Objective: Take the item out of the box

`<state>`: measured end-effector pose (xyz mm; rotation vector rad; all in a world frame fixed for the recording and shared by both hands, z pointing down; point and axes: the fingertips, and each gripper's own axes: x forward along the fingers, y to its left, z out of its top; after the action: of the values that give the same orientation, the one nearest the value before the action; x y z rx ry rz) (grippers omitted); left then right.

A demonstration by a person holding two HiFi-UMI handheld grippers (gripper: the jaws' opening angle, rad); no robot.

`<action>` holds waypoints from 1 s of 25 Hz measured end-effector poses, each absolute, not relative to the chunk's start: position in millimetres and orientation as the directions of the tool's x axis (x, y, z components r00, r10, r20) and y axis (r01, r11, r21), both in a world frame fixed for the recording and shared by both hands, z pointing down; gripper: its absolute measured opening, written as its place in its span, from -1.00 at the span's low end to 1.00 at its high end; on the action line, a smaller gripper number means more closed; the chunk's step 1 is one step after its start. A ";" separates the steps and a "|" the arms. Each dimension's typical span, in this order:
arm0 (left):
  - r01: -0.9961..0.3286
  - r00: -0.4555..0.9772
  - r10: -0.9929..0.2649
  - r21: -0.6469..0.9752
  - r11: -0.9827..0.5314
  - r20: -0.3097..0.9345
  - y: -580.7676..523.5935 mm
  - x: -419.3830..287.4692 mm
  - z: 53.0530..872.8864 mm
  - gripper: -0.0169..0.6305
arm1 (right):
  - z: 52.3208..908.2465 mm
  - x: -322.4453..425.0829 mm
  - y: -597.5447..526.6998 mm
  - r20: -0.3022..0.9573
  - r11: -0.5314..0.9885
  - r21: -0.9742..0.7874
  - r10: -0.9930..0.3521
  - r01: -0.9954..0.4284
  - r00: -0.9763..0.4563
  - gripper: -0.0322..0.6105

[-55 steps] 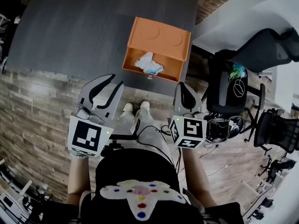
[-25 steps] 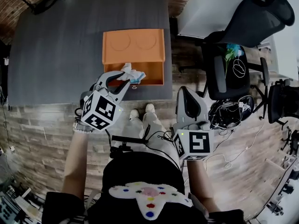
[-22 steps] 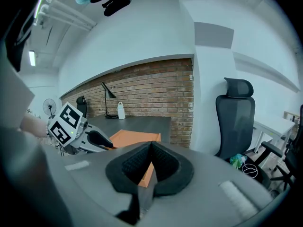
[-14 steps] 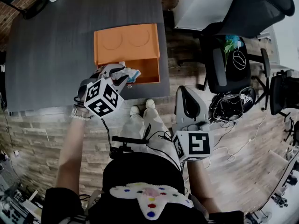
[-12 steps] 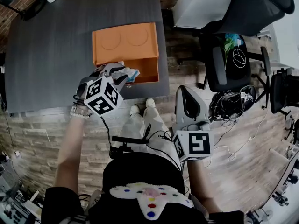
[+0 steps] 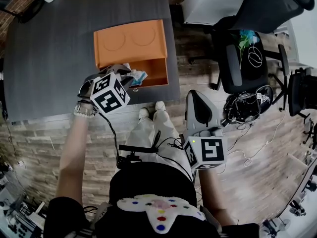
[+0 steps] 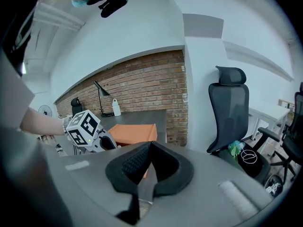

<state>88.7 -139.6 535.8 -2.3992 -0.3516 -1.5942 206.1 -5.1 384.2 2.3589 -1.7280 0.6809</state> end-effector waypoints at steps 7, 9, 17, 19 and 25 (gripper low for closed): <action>0.308 0.434 0.091 -0.053 -0.950 0.896 -133.2 84.5 528.3 -0.91 | 392.8 203.9 -3.4 0.444 -0.333 -0.155 -0.864 -0.930 0.235 -0.87; 0.284 0.461 0.088 -0.052 -0.957 0.883 -133.7 85.5 521.4 -0.91 | 393.8 203.6 -4.5 0.445 -0.324 -0.153 -0.866 -0.934 0.228 -0.87; 0.088 0.657 0.046 -0.015 -0.996 0.753 -136.5 89.9 475.5 -0.91 | 393.3 198.0 -13.9 0.432 -0.271 -0.140 -0.882 -0.952 0.188 -0.87; 0.006 0.715 -0.006 -0.015 -1.000 0.699 -140.8 87.2 459.0 -0.91 | 390.7 194.4 -19.1 0.422 -0.250 -0.133 -0.890 -0.959 0.174 -0.87; -0.180 0.804 -0.169 -0.039 -0.983 0.570 -145.5 75.9 411.2 -0.91 | 370.9 185.9 -34.2 0.379 -0.178 -0.112 -0.917 -0.978 0.123 -0.87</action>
<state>75.9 -145.5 411.2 -3.0002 0.2900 -0.9448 185.9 -34.2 370.9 2.2252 -1.8995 0.5498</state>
